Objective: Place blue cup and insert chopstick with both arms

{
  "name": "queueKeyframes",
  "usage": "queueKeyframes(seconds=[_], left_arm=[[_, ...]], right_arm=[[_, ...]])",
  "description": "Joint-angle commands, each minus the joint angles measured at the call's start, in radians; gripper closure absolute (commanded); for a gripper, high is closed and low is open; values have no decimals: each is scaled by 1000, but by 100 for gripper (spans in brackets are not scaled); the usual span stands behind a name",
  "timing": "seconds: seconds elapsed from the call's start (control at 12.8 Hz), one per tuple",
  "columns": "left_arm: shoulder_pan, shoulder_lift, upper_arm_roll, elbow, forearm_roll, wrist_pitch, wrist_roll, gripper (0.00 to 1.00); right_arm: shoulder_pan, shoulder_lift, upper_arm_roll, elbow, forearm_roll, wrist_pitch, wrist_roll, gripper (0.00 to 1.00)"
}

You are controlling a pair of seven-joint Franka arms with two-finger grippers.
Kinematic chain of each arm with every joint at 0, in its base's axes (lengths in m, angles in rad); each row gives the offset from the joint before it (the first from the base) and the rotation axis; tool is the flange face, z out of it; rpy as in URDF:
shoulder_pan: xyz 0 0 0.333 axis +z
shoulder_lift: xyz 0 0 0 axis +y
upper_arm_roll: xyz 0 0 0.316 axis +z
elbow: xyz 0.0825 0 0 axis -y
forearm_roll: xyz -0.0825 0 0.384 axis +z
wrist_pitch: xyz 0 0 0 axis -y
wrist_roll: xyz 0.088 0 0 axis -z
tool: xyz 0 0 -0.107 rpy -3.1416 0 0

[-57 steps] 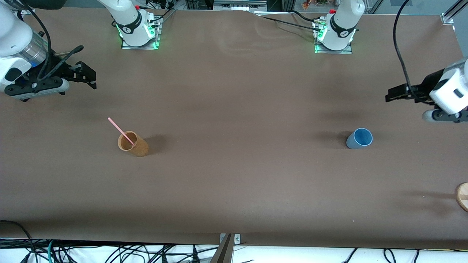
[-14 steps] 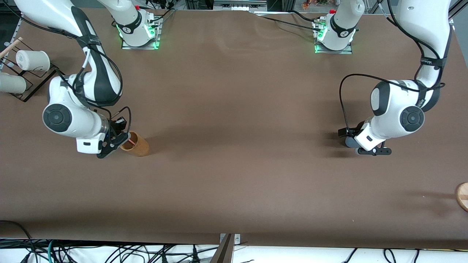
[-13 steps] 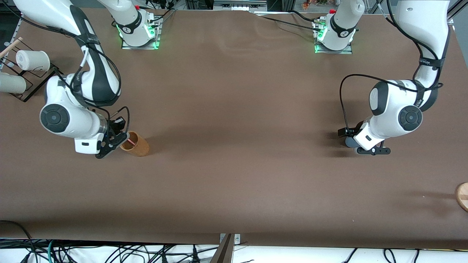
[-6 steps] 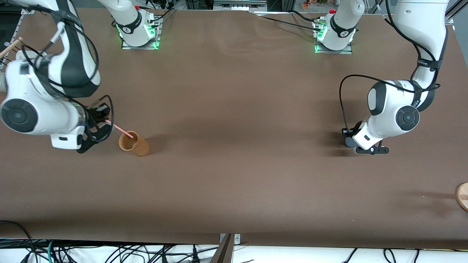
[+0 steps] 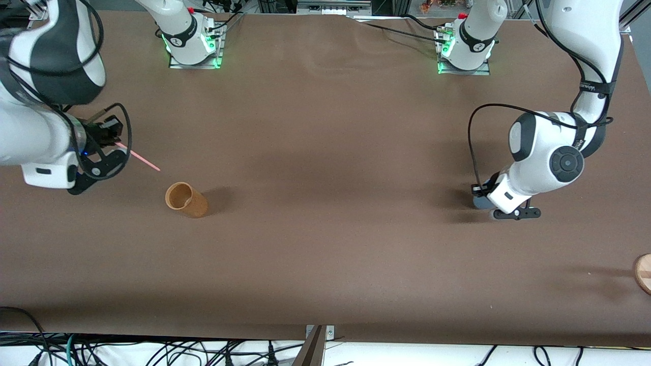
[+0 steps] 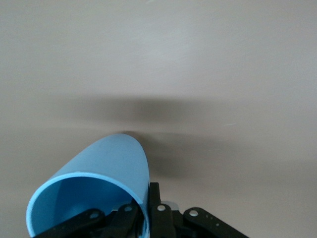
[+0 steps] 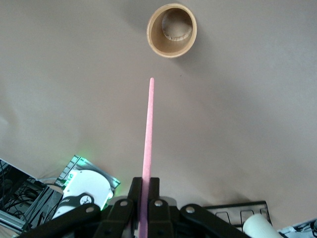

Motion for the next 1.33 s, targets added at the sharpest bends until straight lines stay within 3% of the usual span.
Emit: queueKeyframes(seconds=[0.0, 0.16, 0.31, 0.55, 0.78, 1.1, 1.17, 1.25], left_arm=[[-91, 50, -101, 175, 10, -91, -357, 100], [-217, 119, -115, 275, 9, -91, -581, 100], [-355, 217, -112, 402, 12, -91, -813, 100], [-458, 337, -109, 542, 16, -87, -1054, 100], [-469, 380, -103, 556, 22, -68, -1078, 100], [-471, 426, -102, 555, 84, -6, -1116, 100], [-469, 424, -102, 555, 82, -5, -1116, 84], [-460, 418, -103, 560, 75, -5, -1111, 54]], right_arm=[[2, 13, 11, 94, -17, -46, 3, 100], [22, 14, 23, 132, -9, -51, 5, 100], [28, 22, 102, 139, -7, -52, 118, 100], [30, 65, 225, 139, 12, -37, 342, 100], [30, 114, 238, 139, 150, 6, 512, 100], [74, 163, 238, 139, 160, 35, 638, 100], [97, 170, 236, 139, 160, 36, 669, 100], [117, 178, 236, 139, 160, 41, 701, 100]])
